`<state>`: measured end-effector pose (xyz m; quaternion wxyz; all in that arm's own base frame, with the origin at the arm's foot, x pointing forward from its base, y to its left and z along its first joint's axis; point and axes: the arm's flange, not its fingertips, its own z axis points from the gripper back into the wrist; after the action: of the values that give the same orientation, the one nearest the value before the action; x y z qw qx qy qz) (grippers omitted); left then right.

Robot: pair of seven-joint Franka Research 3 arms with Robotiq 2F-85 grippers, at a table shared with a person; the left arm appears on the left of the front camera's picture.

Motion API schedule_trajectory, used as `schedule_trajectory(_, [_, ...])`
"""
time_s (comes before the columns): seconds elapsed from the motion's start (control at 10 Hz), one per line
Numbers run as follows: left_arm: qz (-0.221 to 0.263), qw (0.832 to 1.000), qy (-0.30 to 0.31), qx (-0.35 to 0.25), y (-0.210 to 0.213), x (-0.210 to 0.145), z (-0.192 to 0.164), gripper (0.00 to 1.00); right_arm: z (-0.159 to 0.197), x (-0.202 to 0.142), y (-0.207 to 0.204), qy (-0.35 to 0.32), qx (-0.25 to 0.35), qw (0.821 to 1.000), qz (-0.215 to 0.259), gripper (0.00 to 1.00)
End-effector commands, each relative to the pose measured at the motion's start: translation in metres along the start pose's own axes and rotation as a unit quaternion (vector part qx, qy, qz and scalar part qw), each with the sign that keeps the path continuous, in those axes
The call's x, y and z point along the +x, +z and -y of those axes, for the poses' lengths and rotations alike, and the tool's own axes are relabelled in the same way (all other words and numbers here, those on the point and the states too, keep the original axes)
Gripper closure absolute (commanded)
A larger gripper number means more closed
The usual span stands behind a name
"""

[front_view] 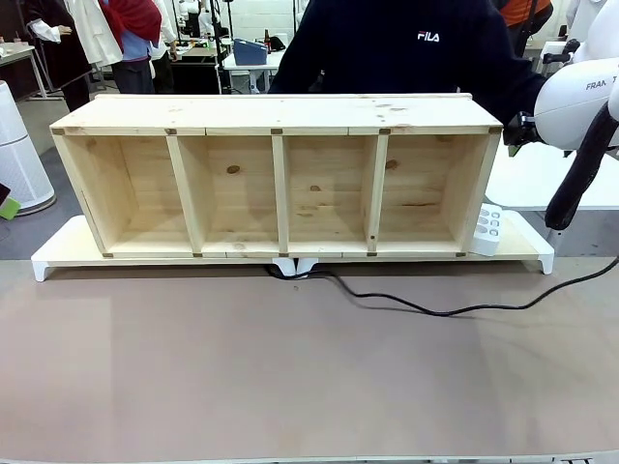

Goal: Perform cable management.
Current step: Release the Power Cable when the human grasps it.

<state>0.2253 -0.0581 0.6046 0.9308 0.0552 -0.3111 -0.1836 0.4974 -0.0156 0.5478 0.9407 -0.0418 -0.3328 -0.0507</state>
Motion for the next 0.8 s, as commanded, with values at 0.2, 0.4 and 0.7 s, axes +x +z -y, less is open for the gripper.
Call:
schedule_trajectory(0.2, [0.001,1.0,0.0,-0.002,0.0,-0.0005,-0.0002,0.0,-0.0004,-0.0004,-0.0014,-0.006,0.004,1.0,-0.002,0.0])
schedule_trajectory(0.4, [0.001,1.0,0.0,-0.002,0.0,-0.0005,-0.0002,0.0,-0.0004,-0.0004,-0.0014,-0.006,0.004,1.0,-0.002,0.0])
schedule_trajectory(0.7, [0.001,1.0,0.0,-0.002,0.0,-0.0005,-0.0002,0.0,-0.0004,-0.0004,-0.0014,-0.006,0.004,1.0,-0.002,0.0])
